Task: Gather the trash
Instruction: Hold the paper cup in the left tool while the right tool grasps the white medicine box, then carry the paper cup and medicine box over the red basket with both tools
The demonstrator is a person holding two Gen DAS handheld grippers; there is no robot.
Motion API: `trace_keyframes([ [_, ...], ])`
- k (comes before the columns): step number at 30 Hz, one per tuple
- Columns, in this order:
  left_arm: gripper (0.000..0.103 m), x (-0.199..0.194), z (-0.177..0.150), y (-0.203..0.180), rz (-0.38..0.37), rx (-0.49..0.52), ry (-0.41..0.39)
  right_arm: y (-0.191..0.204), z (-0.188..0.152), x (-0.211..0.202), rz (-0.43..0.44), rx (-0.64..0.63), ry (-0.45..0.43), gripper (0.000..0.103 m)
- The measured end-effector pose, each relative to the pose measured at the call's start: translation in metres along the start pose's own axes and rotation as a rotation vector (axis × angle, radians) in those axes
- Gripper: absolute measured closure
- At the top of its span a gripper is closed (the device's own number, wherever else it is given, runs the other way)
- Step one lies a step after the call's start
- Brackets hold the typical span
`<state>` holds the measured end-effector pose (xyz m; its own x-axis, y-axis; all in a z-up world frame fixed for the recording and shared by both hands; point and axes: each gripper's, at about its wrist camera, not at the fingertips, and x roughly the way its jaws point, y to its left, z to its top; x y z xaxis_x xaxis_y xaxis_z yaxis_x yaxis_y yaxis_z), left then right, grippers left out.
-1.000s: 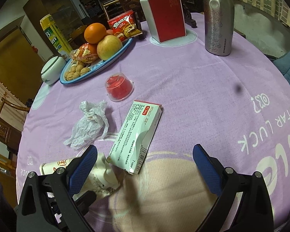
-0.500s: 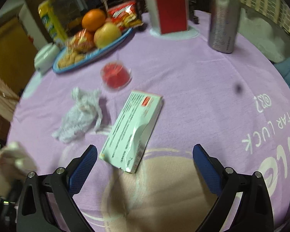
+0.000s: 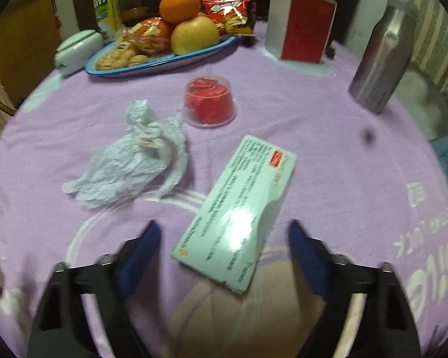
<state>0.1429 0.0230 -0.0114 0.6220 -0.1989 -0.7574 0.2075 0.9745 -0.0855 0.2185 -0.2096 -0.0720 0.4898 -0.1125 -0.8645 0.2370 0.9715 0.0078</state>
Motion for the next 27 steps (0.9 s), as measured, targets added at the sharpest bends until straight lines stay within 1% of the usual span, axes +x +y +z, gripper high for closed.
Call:
trace_keyframes([
  [1, 0.098, -0.002, 0.0, 0.0, 0.003, 0.0, -0.003, -0.002, 0.0, -0.003, -0.012, 0.004, -0.002, 0.047],
  [2, 0.098, -0.007, -0.003, 0.001, 0.007, 0.0, -0.009, -0.005, -0.001, -0.006, -0.014, 0.008, -0.001, 0.051],
  [3, 0.098, -0.01, -0.003, 0.0, 0.009, -0.002, -0.013, -0.006, -0.002, -0.008, -0.008, 0.014, 0.004, 0.051],
  [5, 0.098, -0.018, -0.005, 0.0, 0.014, -0.004, -0.023, -0.013, -0.006, -0.012, 0.045, 0.041, 0.014, 0.051],
  [7, 0.098, -0.025, -0.007, 0.002, 0.022, -0.008, -0.031, -0.017, -0.008, -0.019, 0.077, 0.06, 0.007, 0.051],
  [10, 0.098, -0.04, -0.013, 0.007, 0.036, -0.021, -0.049, -0.023, -0.01, -0.038, 0.133, 0.095, -0.039, 0.052],
  [12, 0.098, -0.054, -0.019, 0.013, 0.046, -0.032, -0.069, -0.027, -0.011, -0.056, 0.182, 0.123, -0.085, 0.052],
  [14, 0.098, -0.069, -0.026, 0.022, 0.063, -0.049, -0.088, -0.029, -0.015, -0.074, 0.273, 0.143, -0.117, 0.052],
  [16, 0.098, -0.084, -0.033, 0.032, 0.077, -0.066, -0.107, -0.027, -0.02, -0.083, 0.333, 0.14, -0.118, 0.052],
  [19, 0.098, -0.107, -0.048, 0.049, 0.115, -0.093, -0.135, -0.008, -0.044, -0.099, 0.397, 0.065, -0.113, 0.052],
  [21, 0.098, -0.118, -0.056, 0.059, 0.134, -0.112, -0.15, 0.006, -0.057, -0.103, 0.429, 0.015, -0.093, 0.052],
  [23, 0.098, -0.128, -0.067, 0.069, 0.154, -0.135, -0.165, 0.026, -0.073, -0.106, 0.473, -0.039, -0.051, 0.052],
  [27, 0.098, -0.141, -0.086, 0.083, 0.155, -0.179, -0.17, 0.058, -0.097, -0.116, 0.495, -0.115, -0.026, 0.052],
])
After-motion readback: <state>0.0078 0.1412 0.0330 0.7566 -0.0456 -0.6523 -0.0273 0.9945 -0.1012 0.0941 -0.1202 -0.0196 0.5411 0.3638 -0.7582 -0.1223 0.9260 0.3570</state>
